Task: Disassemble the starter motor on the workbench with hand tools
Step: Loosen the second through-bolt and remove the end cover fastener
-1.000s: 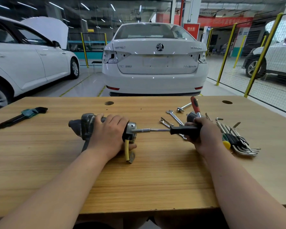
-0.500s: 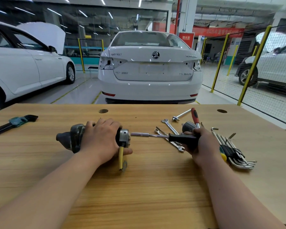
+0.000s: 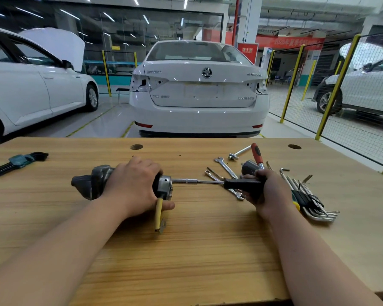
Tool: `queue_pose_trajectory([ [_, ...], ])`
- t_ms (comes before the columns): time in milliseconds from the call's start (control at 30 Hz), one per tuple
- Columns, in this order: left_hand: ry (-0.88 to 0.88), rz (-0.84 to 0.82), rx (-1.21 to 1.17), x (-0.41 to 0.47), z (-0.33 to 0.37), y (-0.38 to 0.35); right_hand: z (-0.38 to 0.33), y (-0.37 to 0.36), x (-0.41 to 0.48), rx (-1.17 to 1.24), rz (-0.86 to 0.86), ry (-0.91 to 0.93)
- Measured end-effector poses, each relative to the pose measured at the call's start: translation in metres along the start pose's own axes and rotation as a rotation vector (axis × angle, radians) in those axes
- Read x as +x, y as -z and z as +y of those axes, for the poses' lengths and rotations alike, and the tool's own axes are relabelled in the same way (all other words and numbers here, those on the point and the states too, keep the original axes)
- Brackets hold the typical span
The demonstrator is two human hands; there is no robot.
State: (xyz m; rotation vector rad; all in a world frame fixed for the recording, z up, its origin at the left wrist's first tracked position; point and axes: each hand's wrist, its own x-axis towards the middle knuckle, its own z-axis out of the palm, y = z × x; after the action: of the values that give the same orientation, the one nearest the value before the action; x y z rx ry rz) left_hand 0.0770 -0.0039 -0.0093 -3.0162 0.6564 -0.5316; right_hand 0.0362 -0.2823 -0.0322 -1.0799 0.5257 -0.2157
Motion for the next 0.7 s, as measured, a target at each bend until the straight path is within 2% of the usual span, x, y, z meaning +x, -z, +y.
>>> queue_pose_trajectory([
  [133, -0.009, -0.003, 0.004, 0.000, -0.001, 0.000, -0.002, 0.003, -0.002, -0.103, 0.021, 0.001],
  [333, -0.003, -0.028, 0.022, 0.001, -0.002, -0.003, -0.002, 0.002, -0.005, -0.102, 0.023, 0.026],
  [600, -0.021, -0.226, 0.040, 0.008, 0.002, 0.008, 0.000, 0.002, -0.007, -0.087, 0.031, 0.016],
  [700, -0.033, -0.324, -0.024, 0.011, -0.002, 0.017, 0.000, 0.003, -0.007, -0.084, 0.037, 0.003],
])
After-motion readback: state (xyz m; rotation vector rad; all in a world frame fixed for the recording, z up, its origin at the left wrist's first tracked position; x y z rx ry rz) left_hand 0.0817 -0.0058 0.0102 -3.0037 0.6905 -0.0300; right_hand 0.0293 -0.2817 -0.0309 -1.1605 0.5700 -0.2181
